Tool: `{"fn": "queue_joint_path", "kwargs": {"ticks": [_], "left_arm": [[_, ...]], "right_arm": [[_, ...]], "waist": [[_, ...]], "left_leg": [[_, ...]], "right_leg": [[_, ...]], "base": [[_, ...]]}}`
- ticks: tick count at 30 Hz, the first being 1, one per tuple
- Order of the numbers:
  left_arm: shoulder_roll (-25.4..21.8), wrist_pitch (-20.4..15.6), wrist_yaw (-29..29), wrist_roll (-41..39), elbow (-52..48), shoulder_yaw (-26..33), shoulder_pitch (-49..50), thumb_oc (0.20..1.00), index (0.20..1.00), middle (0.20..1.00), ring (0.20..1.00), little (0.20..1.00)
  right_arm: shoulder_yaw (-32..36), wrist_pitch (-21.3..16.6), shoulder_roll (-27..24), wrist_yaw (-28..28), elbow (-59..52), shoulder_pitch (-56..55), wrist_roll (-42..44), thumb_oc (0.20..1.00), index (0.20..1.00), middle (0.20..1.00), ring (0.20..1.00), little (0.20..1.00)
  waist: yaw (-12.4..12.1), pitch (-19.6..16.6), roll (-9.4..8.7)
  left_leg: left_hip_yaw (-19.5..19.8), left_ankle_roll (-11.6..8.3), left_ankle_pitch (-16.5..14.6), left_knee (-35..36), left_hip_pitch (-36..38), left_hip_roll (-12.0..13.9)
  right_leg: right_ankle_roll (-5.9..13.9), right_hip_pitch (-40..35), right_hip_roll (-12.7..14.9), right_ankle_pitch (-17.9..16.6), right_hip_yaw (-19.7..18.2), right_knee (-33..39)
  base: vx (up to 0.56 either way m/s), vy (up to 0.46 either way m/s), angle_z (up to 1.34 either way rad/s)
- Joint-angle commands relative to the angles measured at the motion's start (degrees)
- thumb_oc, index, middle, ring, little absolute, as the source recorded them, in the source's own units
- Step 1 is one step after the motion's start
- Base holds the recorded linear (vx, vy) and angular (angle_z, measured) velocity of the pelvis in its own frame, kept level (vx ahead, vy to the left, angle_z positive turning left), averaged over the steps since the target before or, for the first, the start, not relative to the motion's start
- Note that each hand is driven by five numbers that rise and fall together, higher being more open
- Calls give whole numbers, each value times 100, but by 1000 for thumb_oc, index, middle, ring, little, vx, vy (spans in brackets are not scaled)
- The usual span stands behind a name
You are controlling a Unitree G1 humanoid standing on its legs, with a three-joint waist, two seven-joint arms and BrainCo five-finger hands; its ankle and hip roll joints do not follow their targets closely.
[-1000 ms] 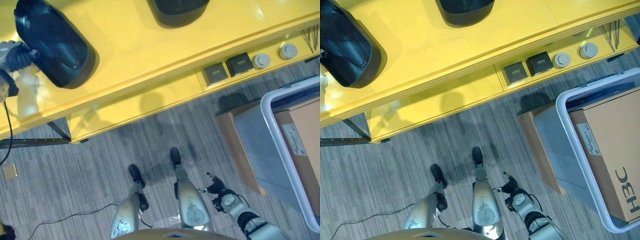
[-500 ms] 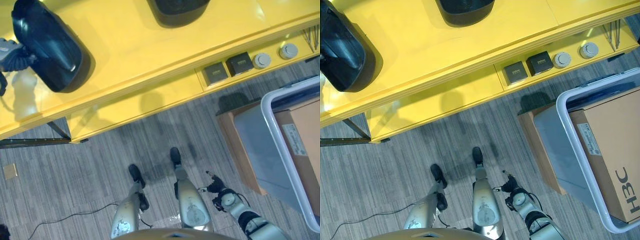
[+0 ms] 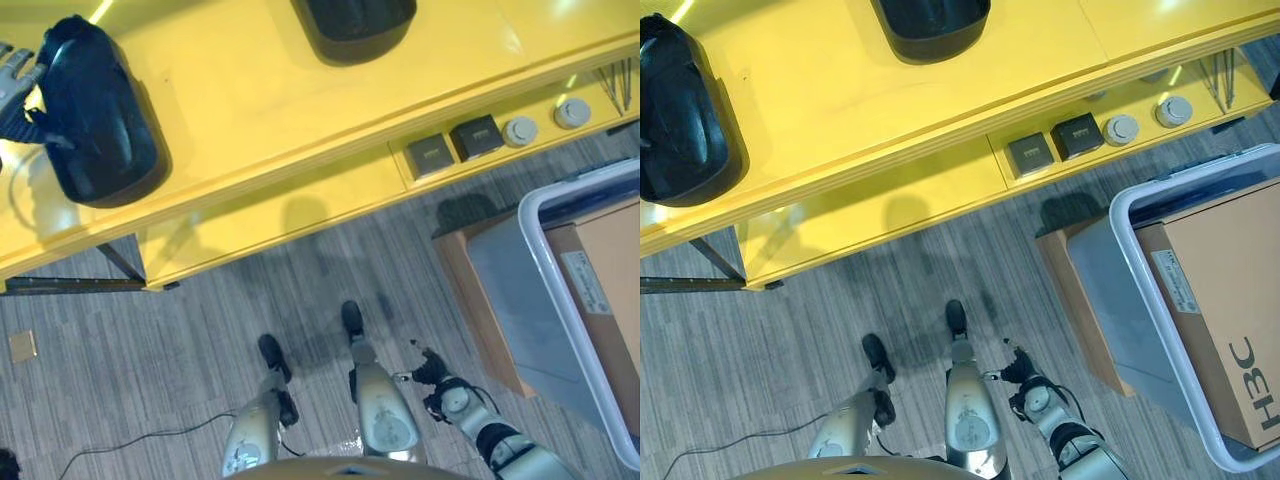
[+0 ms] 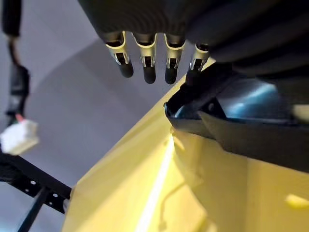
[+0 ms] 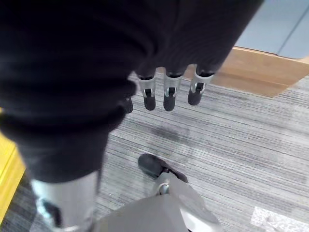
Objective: Move parts from the plastic box to the shelf.
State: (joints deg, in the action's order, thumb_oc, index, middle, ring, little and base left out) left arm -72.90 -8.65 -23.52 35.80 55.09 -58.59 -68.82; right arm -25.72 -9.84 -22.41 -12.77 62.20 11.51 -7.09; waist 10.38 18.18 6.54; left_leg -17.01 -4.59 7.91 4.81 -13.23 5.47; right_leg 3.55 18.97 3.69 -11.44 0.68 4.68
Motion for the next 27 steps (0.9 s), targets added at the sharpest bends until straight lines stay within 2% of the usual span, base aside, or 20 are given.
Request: {"fn": "queue_joint_path", "kwargs": {"ticks": [1,4,6,8,11,12,13,14,15,16,17,18,19,23,24,27], "left_arm": [[-194,310,-224,38,262,48,-797,1000,1000,1000,1000,1000],[-176,269,-271,57,59,-3,-921,1000,1000,1000,1000,1000],[-73,178,-338,-284,-271,495,-655,1000,1000,1000,1000,1000],[-4,122,-350,-424,-498,672,-563,1000,1000,1000,1000,1000],[103,-43,-514,-854,-1300,1532,78,1000,1000,1000,1000,1000],[194,-151,-494,-1208,-1710,2211,651,1000,1000,1000,1000,1000],[393,-113,-497,-1439,-2091,2741,1109,1000,1000,1000,1000,1000],[566,-223,-572,-1539,-2678,3229,1609,774,774,774,774,774],[671,-345,-500,-1616,-3203,3627,2072,774,774,774,774,774],[796,-454,-384,-1770,-3480,4097,2623,539,539,539,539,539],[1161,-494,-371,-2022,-3782,4677,3219,479,479,479,479,479],[1735,-577,-443,-2261,-4223,5069,3718,407,407,407,407,407],[2104,-727,-298,-2572,-4657,5395,4274,200,200,200,200,200],[3124,-955,-86,-2861,-5596,5771,5324,200,200,200,200,200],[3486,-977,146,-2977,-5905,5817,5754,200,200,200,200,200],[3500,-899,264,-2707,-6027,5829,5981,200,200,200,200,200]], "right_arm": [[-94,-53,146,-43,222,-188,93,1000,1000,1000,1000,1000],[-75,-40,162,-2,240,-244,114,1000,1000,1000,1000,1000],[-33,1,161,30,255,-340,89,1000,1000,1000,1000,1000],[-9,10,164,44,261,-367,86,1000,1000,1000,1000,1000],[93,77,209,76,287,-514,78,1000,1000,1000,1000,1000],[157,113,255,77,318,-556,50,1000,1000,1000,1000,1000],[185,169,290,82,320,-590,18,1000,1000,1000,1000,1000],[272,225,362,62,359,-652,-32,1000,1000,1000,1000,1000],[331,268,390,74,389,-682,-44,1000,1000,1000,1000,1000],[424,314,428,111,406,-717,-82,1000,1000,1000,1000,1000],[440,351,448,151,397,-773,-122,1000,1000,1000,1000,1000],[475,375,494,136,397,-804,-137,1000,1000,1000,1000,1000],[533,414,497,122,394,-812,-110,1000,1000,1000,1000,1000],[673,455,592,144,324,-919,-120,1000,1000,1000,1000,1000],[761,473,641,170,358,-995,-92,1000,1000,1000,1000,1000],[817,477,688,190,428,-1032,-41,1000,1000,1000,1000,1000]], "waist": [[-6,-326,20],[-12,-406,-13],[-27,-492,-45],[-31,-532,-61],[-57,-650,-117],[-91,-707,-145],[-109,-763,-164],[-171,-817,-209],[-199,-861,-225],[-244,-956,-270],[-232,-1006,-289],[-230,-1050,-317],[-232,-1099,-337],[-271,-1235,-434],[-290,-1275,-465],[-290,-1312,-479]], "left_leg": [[496,-397,-165,19,243,344],[519,-388,-167,19,318,345],[540,-383,-220,19,470,348],[545,-382,-212,19,504,351],[557,-384,-264,19,691,354],[563,-382,-284,19,773,358],[576,-378,-300,19,845,358],[591,-375,-345,19,954,355],[601,-371,-376,19,1027,357],[610,-365,-386,19,1071,358],[603,-357,-439,19,1197,355],[611,-345,-461,19,1254,346],[619,-328,-471,19,1292,340],[595,-271,-571,19,1478,315],[598,-245,-609,19,1528,296],[579,-232,-631,19,1555,286]], "right_leg": [[587,-276,281,323,-133,32],[573,-375,288,353,-97,32],[562,-545,282,427,-59,32],[556,-588,289,430,-40,32],[549,-788,289,495,22,28],[547,-879,296,532,51,22],[539,-963,300,560,85,11],[536,-1074,304,616,120,-3],[528,-1166,307,651,134,-4],[528,-1220,319,671,159,-8],[526,-1338,331,727,156,-19],[509,-1409,336,750,165,-25],[497,-1464,339,760,173,-22],[491,-1645,393,800,192,-28],[486,-1707,411,820,203,-29],[491,-1750,428,827,201,-24]], "base": [[0,0,0],[-2,1,3],[7,8,3],[10,-1,11],[23,-6,11],[24,2,17],[53,1,9],[35,5,6],[45,12,6],[40,15,15],[49,12,11],[26,10,10],[0,0,0],[21,23,10],[11,23,7],[7,9,2]]}}
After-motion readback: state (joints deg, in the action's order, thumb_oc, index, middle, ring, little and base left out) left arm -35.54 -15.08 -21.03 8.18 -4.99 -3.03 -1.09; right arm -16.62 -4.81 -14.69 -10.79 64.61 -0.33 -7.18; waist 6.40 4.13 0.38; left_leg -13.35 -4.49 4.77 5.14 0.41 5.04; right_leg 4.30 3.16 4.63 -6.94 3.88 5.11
